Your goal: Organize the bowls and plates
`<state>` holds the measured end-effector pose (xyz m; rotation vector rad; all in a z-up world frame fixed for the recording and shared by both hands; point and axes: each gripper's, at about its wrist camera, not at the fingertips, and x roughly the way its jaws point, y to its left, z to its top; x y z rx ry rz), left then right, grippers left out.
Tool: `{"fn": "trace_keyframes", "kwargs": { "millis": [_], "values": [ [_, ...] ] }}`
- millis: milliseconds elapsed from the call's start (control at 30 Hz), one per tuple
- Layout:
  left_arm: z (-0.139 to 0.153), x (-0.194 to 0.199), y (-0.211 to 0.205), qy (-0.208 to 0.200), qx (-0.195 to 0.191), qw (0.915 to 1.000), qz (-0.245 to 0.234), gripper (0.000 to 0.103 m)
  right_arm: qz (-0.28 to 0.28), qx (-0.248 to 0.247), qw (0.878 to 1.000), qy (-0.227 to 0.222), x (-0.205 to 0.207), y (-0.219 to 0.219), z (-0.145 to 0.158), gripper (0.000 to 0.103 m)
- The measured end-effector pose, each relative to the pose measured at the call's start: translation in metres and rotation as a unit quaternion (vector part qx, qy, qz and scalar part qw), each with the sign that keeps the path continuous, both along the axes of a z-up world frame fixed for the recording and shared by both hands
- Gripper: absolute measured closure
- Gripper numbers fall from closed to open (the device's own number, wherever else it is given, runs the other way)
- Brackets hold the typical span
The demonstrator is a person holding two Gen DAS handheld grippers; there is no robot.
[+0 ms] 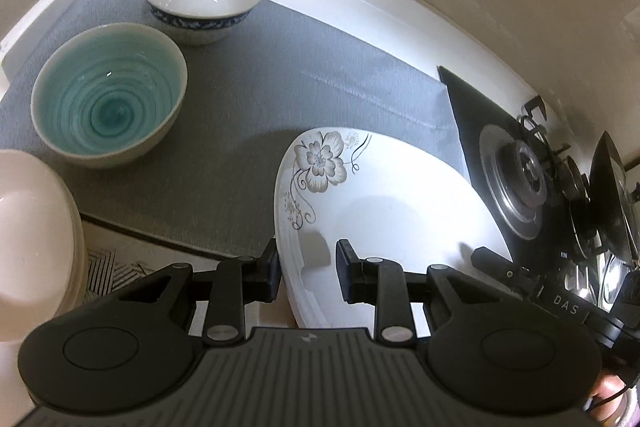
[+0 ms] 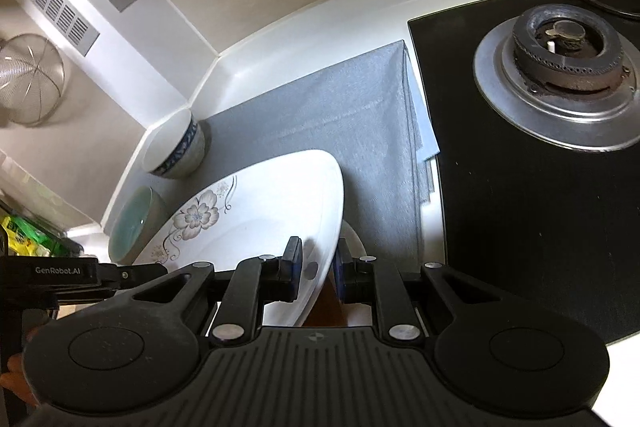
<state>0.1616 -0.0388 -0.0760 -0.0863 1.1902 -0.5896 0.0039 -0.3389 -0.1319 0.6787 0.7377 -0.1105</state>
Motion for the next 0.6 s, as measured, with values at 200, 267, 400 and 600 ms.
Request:
{"fn": "trace_keyframes", "kwargs": {
  "millis": [200,267,400,600],
  "values": [
    [-0.011,-0.008,0.003,-0.001,0.015,0.9998,-0.012,0.072,0.007,-0.017,1.000,-0.007,-0.012,0.009,-0.009,0.086],
    [-0.015,-0.011,0.004,0.000,0.017,0.9997,-0.015,0.072,0.011,-0.020,1.000,-0.006,-0.015,0.011,-0.012,0.086],
    [-0.015,-0.015,0.004,-0.012,0.023,0.9994,-0.023,0.072,0.017,-0.016,1.000,-0.005,-0.020,0.013,-0.014,0.086],
    [-0.016,-0.024,-0.002,-0.038,0.052,0.9971,-0.040,0.073,0.028,-0.024,0.999,-0.001,-0.024,0.015,-0.014,0.087]
  ]
}}
